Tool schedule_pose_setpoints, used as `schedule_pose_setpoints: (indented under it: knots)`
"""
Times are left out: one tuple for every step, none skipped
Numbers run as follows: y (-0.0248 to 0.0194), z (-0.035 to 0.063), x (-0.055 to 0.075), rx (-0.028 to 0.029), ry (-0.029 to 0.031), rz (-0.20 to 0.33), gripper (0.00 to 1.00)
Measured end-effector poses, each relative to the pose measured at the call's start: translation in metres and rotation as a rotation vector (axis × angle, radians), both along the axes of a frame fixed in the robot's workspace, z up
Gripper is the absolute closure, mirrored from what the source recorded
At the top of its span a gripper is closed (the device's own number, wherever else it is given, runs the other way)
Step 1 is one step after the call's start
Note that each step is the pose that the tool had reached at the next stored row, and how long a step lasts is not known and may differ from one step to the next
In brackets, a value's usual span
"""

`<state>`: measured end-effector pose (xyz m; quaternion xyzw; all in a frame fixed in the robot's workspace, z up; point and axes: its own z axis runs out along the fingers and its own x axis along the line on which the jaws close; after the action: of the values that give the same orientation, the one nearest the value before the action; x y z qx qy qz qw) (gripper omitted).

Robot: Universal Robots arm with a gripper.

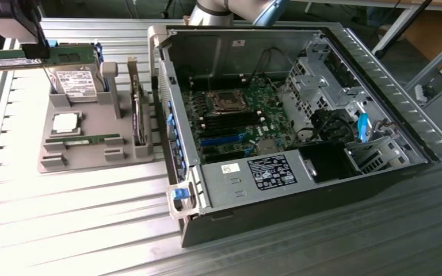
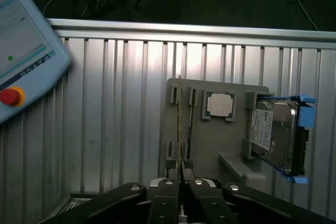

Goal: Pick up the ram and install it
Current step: 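Pick up the ram and move it above insertion slot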

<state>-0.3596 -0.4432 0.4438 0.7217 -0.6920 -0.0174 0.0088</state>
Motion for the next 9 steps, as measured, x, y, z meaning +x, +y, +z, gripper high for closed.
schedule_pose_setpoints:
  knots:
    - [0.0000,0.0001,0.0000,-0.0004,0.0003,0.000,0.88]
    - [0.0000,-0.0001,0.0000,-0.0005,0.0004,0.000,0.88]
    - [0.0000,-0.0008,0.0000,-0.0006,0.0008,0.000,0.88]
    - [0.0000,-0.0013,0.0000,-0.0004,0.0006,0.000,0.88]
    - [0.0000,-0.0012,0.0000,-0.0005,0.0008,0.000,0.88]
    - [0.0000,-0.0012,0.0000,-0.0005,0.0009,0.000,0.88]
    - [0.0000,-0.0012,0.0000,-0.0006,0.0009,0.000,0.88]
    - [-0.0001,-0.0015,0.0022,-0.0004,0.0007,0.000,0.88]
    - [0.0000,-0.0018,0.0085,-0.0005,0.0010,0.000,0.88]
